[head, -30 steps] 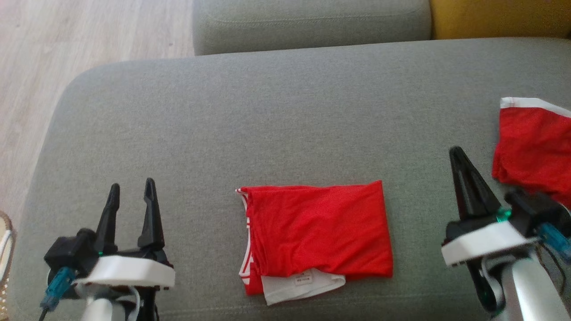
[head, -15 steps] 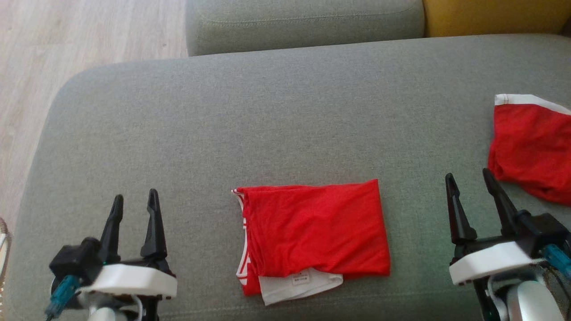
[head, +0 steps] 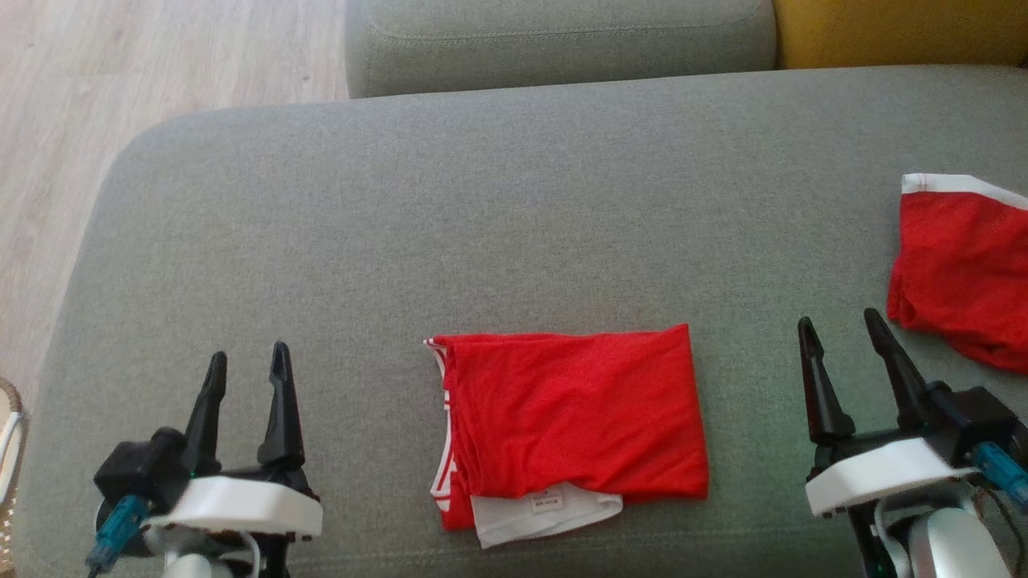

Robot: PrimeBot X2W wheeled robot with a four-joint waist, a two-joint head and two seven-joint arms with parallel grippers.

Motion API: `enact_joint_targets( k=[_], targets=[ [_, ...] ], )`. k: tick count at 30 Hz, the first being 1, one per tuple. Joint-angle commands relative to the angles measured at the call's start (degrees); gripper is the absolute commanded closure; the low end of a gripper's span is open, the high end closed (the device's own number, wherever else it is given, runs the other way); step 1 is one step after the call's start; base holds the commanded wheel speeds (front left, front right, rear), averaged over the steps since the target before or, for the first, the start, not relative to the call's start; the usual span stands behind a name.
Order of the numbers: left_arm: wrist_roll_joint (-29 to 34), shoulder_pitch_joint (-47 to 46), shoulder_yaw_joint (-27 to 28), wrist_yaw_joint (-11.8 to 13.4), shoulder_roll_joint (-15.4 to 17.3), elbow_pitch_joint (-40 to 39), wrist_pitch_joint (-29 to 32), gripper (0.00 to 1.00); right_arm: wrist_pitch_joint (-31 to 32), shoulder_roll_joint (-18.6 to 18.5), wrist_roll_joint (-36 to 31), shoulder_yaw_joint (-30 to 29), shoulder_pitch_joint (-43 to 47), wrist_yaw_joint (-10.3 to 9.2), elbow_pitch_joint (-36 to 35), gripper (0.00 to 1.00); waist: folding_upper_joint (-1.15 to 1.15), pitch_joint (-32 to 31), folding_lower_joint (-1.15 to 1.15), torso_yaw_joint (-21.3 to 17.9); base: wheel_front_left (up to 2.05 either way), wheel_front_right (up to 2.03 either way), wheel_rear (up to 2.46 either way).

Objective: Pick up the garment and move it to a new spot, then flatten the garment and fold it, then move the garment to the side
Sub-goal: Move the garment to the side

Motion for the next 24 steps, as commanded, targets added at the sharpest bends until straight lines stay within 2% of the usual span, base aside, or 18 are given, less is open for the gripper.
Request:
enact_joint_targets(
  k=[1, 7, 11, 17, 24],
  targets=[
    [0.57, -1.98, 1.71, 0.08, 0.19, -1.7, -0.69, 0.0, -0.62, -0.2, 0.71, 1.42, -1.89, -0.02, -1.49, 0.0, 0.0, 0.16, 0.0, 0.07, 0.0, 0.0, 0.0],
    [0.95, -2.3, 1.74, -0.32, 0.19, -1.7, -0.69, 0.0, 1.31, -0.2, 6.22, 4.48, -1.72, -0.02, 2.17, 0.0, 0.0, 1.2, 0.0, 0.42, 0.0, 0.0, 0.0],
    [1.17, -3.05, 1.46, -0.79, 0.19, -1.34, -0.69, 0.0, 2.77, -0.2, 11.89, 9.43, -2.52, -0.02, 7.69, 0.0, 0.0, 2.37, 0.0, 1.26, 0.0, 0.0, 0.0],
    [1.5, -3.75, 1.28, -1.2, 0.19, -0.84, -0.69, 0.0, 3.62, -0.2, 18.66, 12.64, -5.38, -0.02, 16.51, 0.0, 0.0, 3.55, 0.0, 2.9, 0.0, 0.0, 0.0],
    [1.79, -4.44, 1.56, -1.58, 0.19, -0.36, -0.69, 0.0, 1.81, -0.19, 20.94, 14.18, -9.99, -0.02, 26.25, 0.0, 0.0, 4.6, 0.0, 4.67, 0.0, 0.0, 0.0]
  ],
)
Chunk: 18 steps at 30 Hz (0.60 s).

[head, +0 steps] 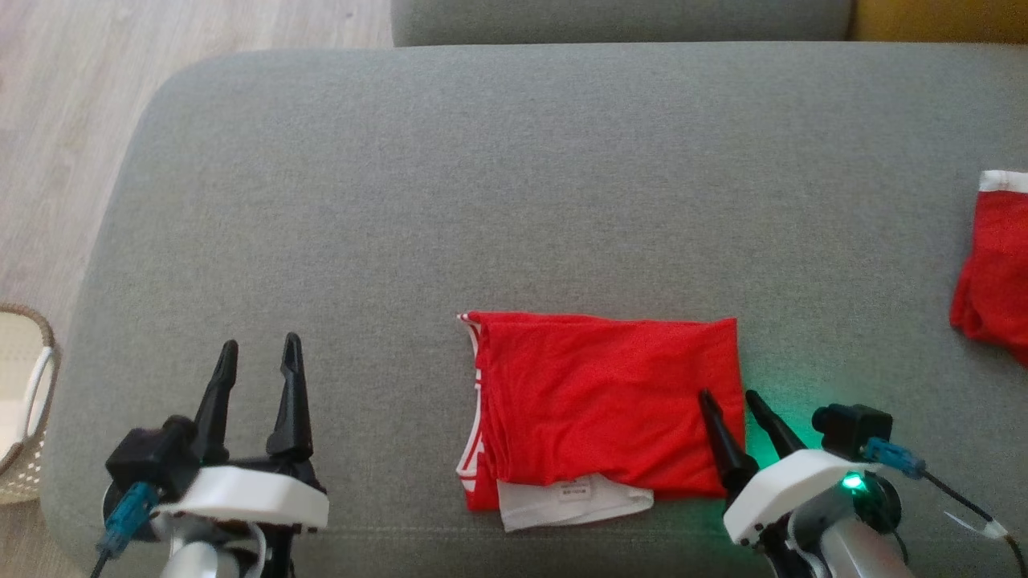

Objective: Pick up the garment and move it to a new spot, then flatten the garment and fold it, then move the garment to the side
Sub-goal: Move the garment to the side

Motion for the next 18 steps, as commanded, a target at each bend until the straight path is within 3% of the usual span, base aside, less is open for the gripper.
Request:
enact_joint_targets(
  k=[1, 2, 3, 4, 10, 18],
  targets=[
    [0.51, -2.93, 2.13, -0.28, 0.19, -1.59, -0.7, 0.0, -0.83, -0.16, 0.1, 1.51, -2.34, -0.02, -0.01, 0.0, 0.0, 0.25, 0.0, 0.39, 0.0, 0.0, 0.0],
    [0.58, -3.03, 2.21, -0.31, 0.19, -1.56, -0.7, 0.0, -1.06, -0.16, 0.15, 1.75, -2.84, -0.02, 1.21, 0.12, 0.0, 0.33, 0.0, 0.56, 0.0, 0.0, 0.0],
    [0.63, -3.14, 2.28, -0.36, 0.19, -1.52, -0.7, 0.0, -1.32, -0.16, 0.36, 2.05, -3.3, -0.02, 2.24, 0.69, 0.0, 0.39, 0.0, 0.71, 0.0, 0.0, 0.0],
    [0.66, -3.24, 2.36, -0.39, 0.19, -1.49, -0.7, 0.0, -1.53, -0.16, 0.45, 2.51, -3.73, -0.02, 3.16, 1.0, 0.0, 0.44, 0.0, 0.82, 0.0, 0.0, 0.0],
    [0.73, -3.13, 3.21, -0.3, 0.19, -1.74, -0.7, 0.0, -3.28, -0.16, -4.93, 3.87, -6.38, -0.02, 6.46, 1.0, 0.0, 0.38, 0.0, 0.01, 0.0, 0.0, 0.0],
    [0.77, -3.39, 2.7, -0.8, 0.19, -3.12, -0.7, 0.0, -4.1, -0.99, -19.49, 2.22, -11.35, -0.02, 2.42, 1.0, 0.0, 1.63, 0.0, -6.18, 0.0, 0.0, 0.0]
  ],
)
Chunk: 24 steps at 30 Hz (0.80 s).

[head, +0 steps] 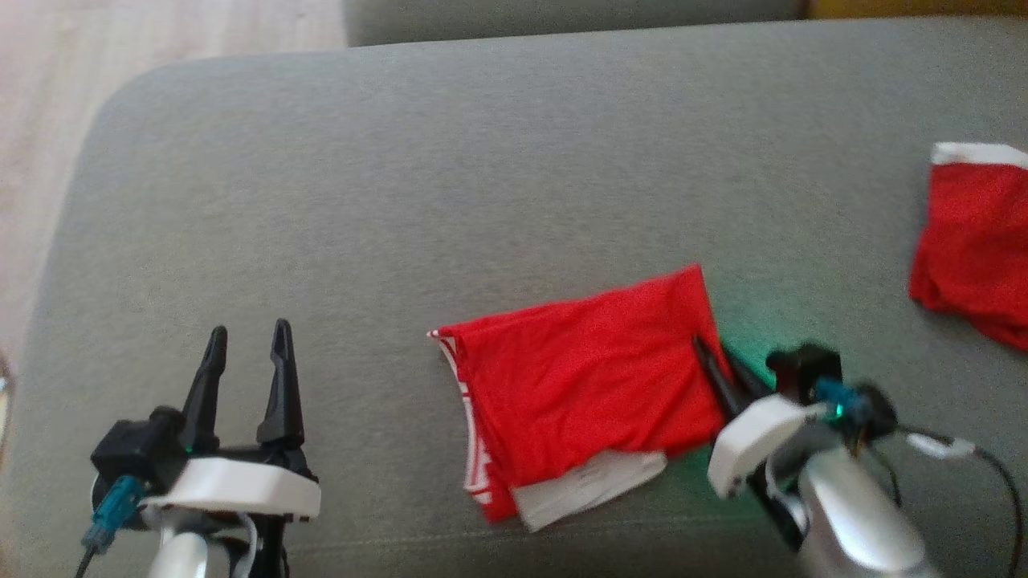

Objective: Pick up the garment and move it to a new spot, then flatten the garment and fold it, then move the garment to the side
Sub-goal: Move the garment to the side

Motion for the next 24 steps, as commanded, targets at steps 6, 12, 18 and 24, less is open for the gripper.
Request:
enact_joint_targets(
  k=[6, 12, 18, 24],
  targets=[
    [2.51, -5.01, 1.44, -1.12, 0.19, -3.58, -0.69, 0.0, 1.46, -3.25, -1.99, 0.91, -8.52, -0.03, -6.59, 1.0, 0.0, 4.71, 0.0, -8.47, 0.0, 0.0, 0.0],
    [6.86, -11.06, -1.34, -2.72, 2.78, -2.53, -0.69, 0.0, 4.61, -6.98, 0.01, -1.13, -17.01, -0.03, -8.21, 1.0, 0.0, 10.19, 0.0, -16.63, 0.0, 0.0, 0.0],
    [8.81, -15.6, -6.57, -3.33, 7.48, -1.04, -0.69, 0.0, 4.45, -8.61, 1.22, -4.65, -23.35, -0.03, -4.84, 1.0, 0.0, 14.55, 0.0, -23.91, 0.0, 0.0, 0.0],
    [8.39, -17.08, -8.9, -3.41, 10.24, -1.42, -0.46, 0.0, 2.3, -8.92, 3.12, -8.11, -29.22, -0.03, 2.2, 1.0, 0.0, 18.02, 0.0, -29.0, 0.0, 0.0, 0.0]
  ],
)
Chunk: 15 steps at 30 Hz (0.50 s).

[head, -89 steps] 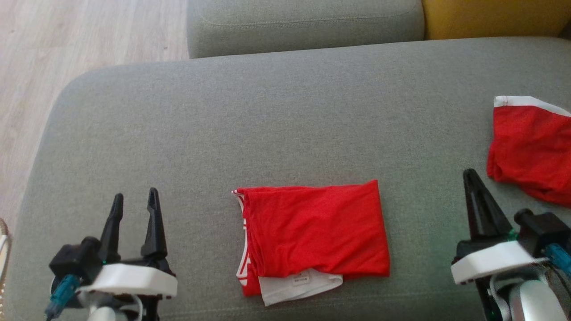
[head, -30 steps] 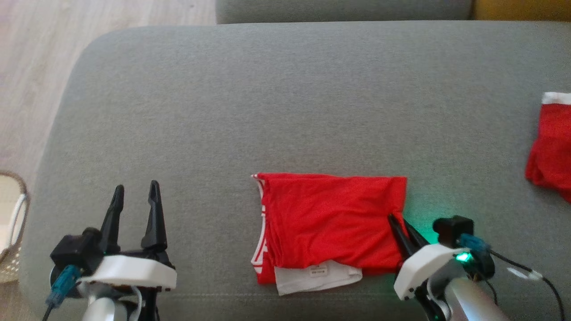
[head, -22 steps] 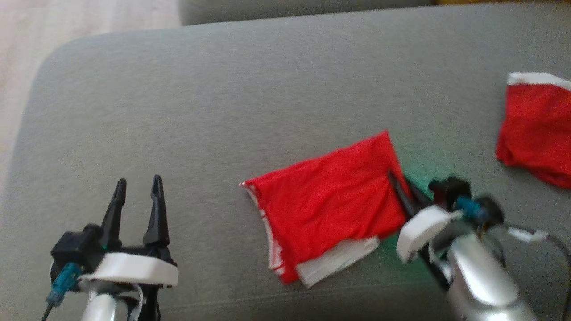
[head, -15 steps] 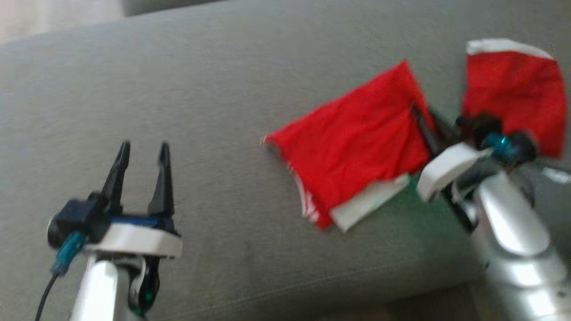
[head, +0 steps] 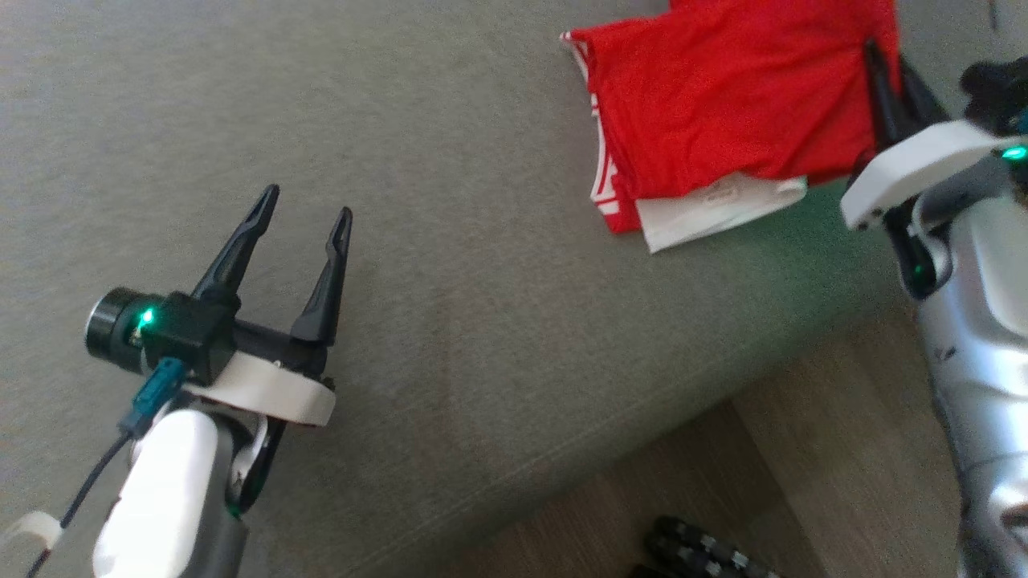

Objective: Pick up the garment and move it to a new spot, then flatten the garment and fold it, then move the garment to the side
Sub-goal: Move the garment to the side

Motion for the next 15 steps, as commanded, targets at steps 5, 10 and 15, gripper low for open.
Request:
enact_joint_targets(
  k=[5, 10, 15],
  targets=[
    [-0.28, -2.32, 0.72, -0.31, 3.23, -4.23, 1.76, 0.0, -2.52, -0.77, 0.69, -1.6, -6.69, -0.02, 3.27, 1.0, 0.0, 6.07, -0.01, -5.45, 0.0, 0.0, 0.0],
    [-0.72, -1.83, 0.78, -0.3, 4.61, -6.18, 3.17, 0.0, -3.64, -0.47, 0.81, -1.19, -8.66, -0.02, 5.84, 1.0, 0.0, 6.99, -0.01, -5.4, 0.0, 0.0, 0.0],
    [-1.51, -0.89, 1.22, 0.29, 4.68, -6.69, 3.13, 0.0, -3.92, 0.33, -0.05, -2.55, -7.57, -0.02, 5.06, 0.0, 0.0, 6.21, -0.01, -4.62, 0.0, 0.0, 0.0]
  ],
)
